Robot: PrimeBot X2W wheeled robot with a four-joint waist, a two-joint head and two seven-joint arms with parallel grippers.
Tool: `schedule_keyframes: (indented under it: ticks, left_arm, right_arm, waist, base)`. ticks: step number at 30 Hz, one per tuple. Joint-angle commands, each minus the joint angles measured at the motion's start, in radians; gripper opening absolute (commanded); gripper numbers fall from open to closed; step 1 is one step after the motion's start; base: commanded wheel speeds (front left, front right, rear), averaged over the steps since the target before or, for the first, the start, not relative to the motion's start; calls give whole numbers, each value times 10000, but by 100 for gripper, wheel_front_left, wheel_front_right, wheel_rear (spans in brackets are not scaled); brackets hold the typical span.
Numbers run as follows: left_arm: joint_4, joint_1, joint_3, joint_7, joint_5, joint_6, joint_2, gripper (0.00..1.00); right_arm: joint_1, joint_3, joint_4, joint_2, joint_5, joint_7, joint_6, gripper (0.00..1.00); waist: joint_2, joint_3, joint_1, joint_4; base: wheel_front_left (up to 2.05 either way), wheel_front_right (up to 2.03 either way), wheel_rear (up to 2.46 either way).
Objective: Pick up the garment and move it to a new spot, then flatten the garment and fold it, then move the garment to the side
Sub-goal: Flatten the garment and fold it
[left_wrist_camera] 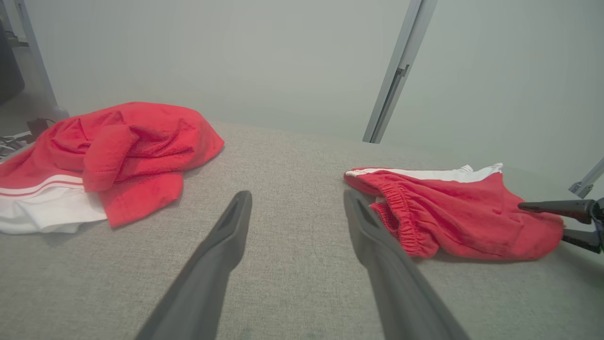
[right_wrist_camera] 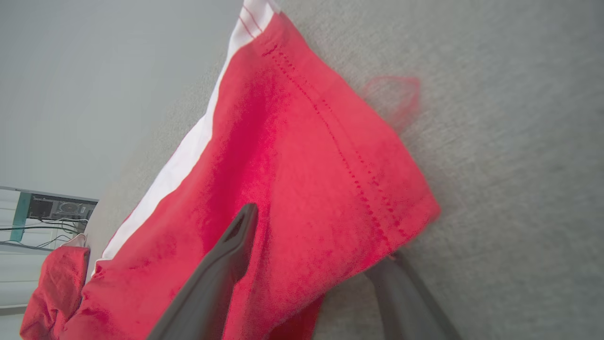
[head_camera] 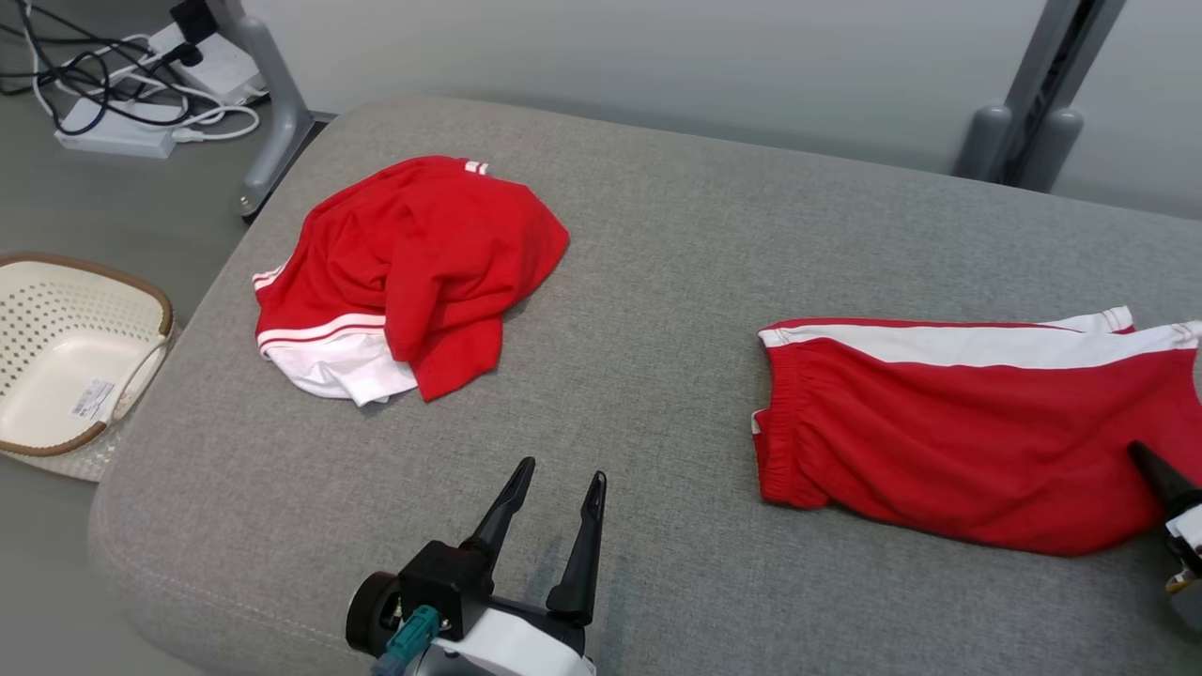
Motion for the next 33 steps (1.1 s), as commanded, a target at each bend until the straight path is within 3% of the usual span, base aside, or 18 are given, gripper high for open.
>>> schedule_keyframes:
  ticks: [1,8,9,11,12,22,33]
  left_arm:
    - [-60,-127,-34,-32,-55,68,46,100]
    - [-227,-264,-250,-32,-73,196,46,100]
    - [-234,-266,-274,-32,-74,187,46,100]
    - [-234,-278,-301,-32,-78,209,46,100]
    - [-225,-281,-307,-32,-88,210,46,100]
    - [-9,-130,-120,-32,-199,38,47,100]
    - [295,75,222,-32,-292,-289,47,100]
  right_arm:
    - [2,214,137,114,-41,212,-3,100]
    - [-233,574,352,105,-58,53,-4,100]
    - [-272,607,355,94,-56,-13,-4,92]
    - [-339,664,309,51,-52,-162,-4,4]
    - [-366,697,237,22,-65,-269,-3,0]
    - [-26,965,-332,-122,228,-1683,-1,0]
    - [624,1197,-128,-27,589,-2200,-1,0]
  waist:
    - [-1,138,0,159]
    - [-1,215,0,343]
    - [-1,216,0,350]
    - [-1,217,0,351]
    - [-1,212,0,349]
    - [-1,-197,0,75]
    - [-1,-933,0,-530]
  base:
    - [0,0,0]
    - [0,0,0]
    - [0,0,0]
    - [0,0,0]
    - [0,0,0]
    - [0,0,0]
    - [0,0,0]
